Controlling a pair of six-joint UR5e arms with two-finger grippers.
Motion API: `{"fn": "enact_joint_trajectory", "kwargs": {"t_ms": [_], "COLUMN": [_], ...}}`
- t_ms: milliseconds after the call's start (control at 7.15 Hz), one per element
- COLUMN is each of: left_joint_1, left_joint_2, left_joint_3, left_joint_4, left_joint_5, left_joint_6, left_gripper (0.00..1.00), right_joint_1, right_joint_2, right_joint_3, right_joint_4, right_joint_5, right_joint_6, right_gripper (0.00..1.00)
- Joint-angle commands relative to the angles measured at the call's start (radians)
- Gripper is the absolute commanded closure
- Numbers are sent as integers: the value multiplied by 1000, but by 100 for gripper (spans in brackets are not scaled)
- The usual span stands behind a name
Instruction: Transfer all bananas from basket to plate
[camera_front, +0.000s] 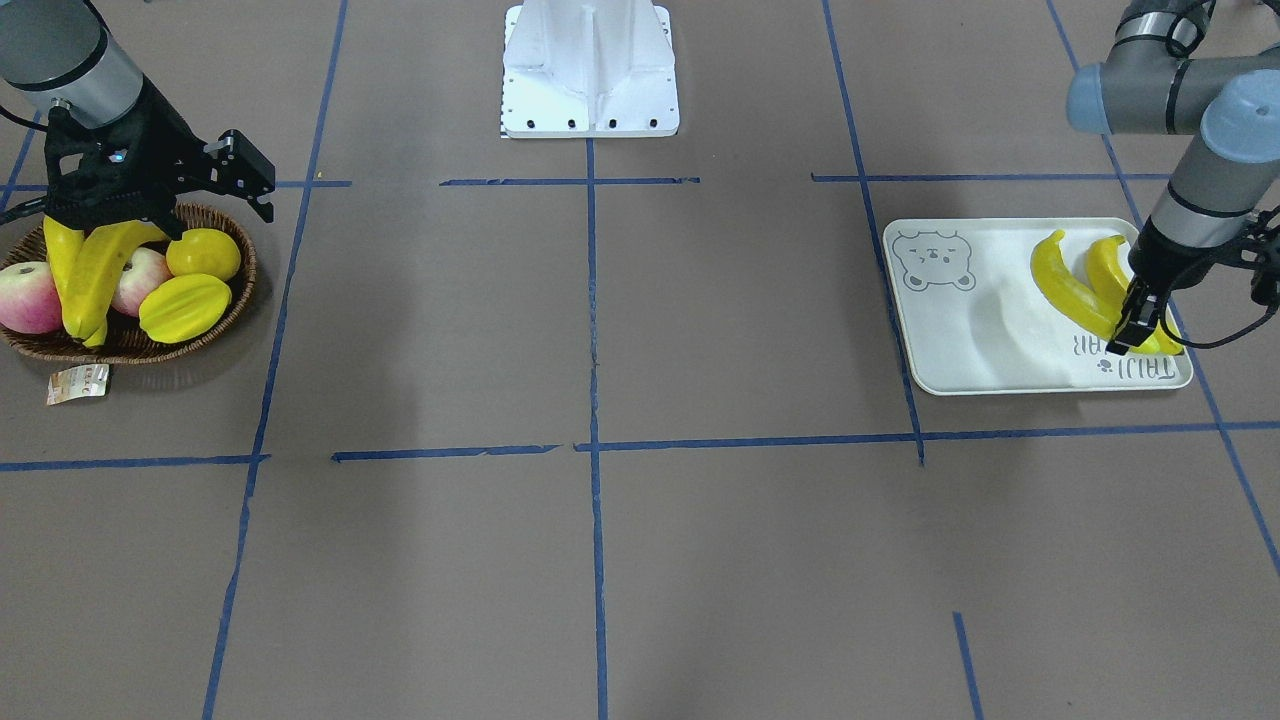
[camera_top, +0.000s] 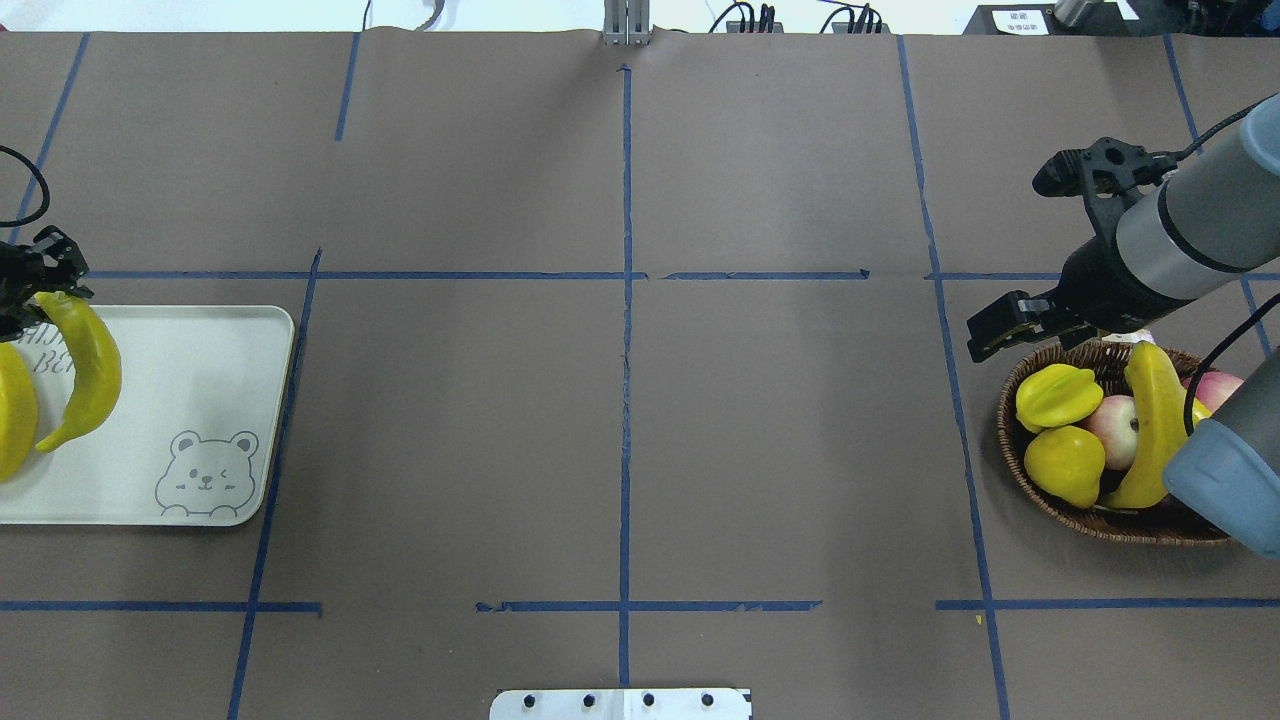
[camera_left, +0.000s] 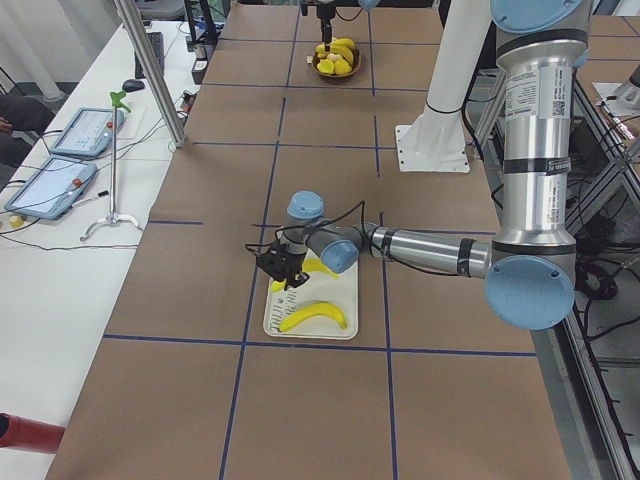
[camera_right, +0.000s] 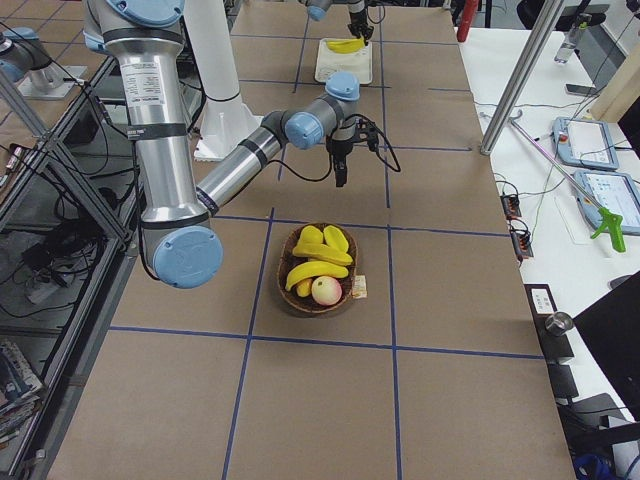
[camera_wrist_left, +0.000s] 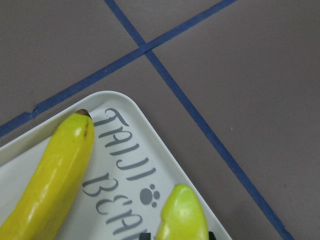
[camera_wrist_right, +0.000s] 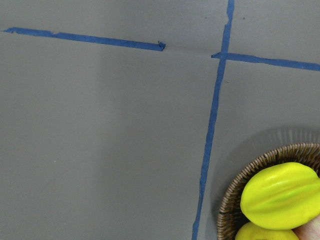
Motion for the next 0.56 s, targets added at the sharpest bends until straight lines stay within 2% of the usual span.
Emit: {"fn": "enact_joint_trajectory", "kwargs": {"t_ms": [0,140,419], "left_joint_1": [-16,-44,-46], "left_joint_2": [6,9,7], "left_joint_3": [87,90,113], "left_joint_4": [-101,-101,-105], "left_joint_5": [-6,-57,-58], "left_joint_6": [-15,-16,-13], "left_gripper": [88,78,54], "right_joint_1": [0,0,0], "right_joint_2": [1,1,-1], "right_joint_3": [7,7,8], "right_joint_4": [0,0,0], "right_joint_5": [0,0,0], "right_joint_6": [0,0,0], "right_gripper": [0,0,0]}}
